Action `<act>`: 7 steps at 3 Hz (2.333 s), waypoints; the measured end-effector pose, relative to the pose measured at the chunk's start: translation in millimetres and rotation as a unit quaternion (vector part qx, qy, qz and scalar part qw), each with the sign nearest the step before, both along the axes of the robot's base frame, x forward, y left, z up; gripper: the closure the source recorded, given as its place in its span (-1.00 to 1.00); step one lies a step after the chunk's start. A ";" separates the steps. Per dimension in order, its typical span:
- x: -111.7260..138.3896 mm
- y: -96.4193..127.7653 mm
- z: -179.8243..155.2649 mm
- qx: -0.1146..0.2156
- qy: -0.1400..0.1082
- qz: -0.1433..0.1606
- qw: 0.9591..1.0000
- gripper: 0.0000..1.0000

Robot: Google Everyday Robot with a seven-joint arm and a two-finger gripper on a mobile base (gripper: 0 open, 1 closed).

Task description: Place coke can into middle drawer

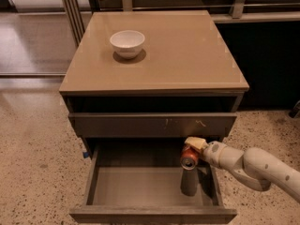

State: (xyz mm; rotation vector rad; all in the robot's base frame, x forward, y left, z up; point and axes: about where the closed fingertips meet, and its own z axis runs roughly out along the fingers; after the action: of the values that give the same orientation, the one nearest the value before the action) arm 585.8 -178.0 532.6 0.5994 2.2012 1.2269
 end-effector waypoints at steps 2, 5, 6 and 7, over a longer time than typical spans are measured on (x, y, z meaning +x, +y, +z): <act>8.5 6.3 -36.7 0.011 0.037 0.012 0.999 1.00; 41.4 23.1 -92.1 0.013 0.082 0.068 0.994 1.00; 41.8 22.9 -92.4 0.013 0.082 0.069 0.994 0.65; 41.8 22.9 -92.4 0.013 0.082 0.069 0.994 0.17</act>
Offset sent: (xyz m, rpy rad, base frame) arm 0.0244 0.0108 -0.0585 0.0439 0.1024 0.0807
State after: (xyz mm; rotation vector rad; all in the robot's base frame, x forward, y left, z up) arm 627.6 -155.0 440.2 0.5853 2.4002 1.3192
